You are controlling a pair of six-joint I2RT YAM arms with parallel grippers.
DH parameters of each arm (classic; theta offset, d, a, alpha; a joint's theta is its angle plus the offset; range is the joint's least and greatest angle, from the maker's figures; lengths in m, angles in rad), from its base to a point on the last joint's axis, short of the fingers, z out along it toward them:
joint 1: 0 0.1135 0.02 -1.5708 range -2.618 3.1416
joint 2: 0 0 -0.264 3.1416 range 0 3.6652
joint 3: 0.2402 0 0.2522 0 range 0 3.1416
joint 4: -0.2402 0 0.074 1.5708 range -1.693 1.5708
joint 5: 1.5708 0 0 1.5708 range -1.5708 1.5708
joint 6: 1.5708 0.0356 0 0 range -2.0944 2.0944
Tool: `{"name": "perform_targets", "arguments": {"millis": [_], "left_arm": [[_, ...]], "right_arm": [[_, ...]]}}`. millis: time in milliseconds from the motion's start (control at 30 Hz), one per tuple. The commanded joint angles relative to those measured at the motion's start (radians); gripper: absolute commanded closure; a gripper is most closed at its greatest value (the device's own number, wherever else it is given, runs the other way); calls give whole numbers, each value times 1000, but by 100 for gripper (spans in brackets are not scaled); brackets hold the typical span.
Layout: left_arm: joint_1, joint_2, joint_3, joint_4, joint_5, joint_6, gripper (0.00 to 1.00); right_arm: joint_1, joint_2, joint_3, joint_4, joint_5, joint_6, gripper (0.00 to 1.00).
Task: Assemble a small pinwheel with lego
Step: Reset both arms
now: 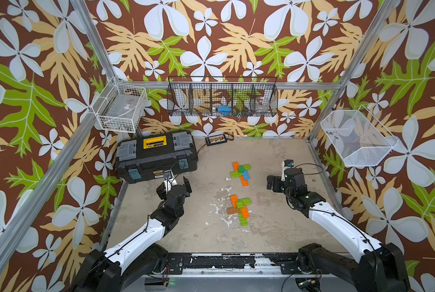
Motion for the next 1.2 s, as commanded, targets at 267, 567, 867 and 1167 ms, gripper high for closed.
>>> {"name": "perform_targets", "arguments": {"millis": [267,567,867,1167], "left_arm": [[119,295,-126,661,175,300,0],[336,412,-169,832,455,169,0],[335,429,-189,906,433,166,0],[336,433,-190,914,542,214,0]], "right_arm": [[-110,209,-239,746,166,-249,0],[-263,363,-455,1325,-119,-246,0],[-264,350,-445,1283,-123,-251,0],[-274,350,-446,1284,-139,-245,0]]}}
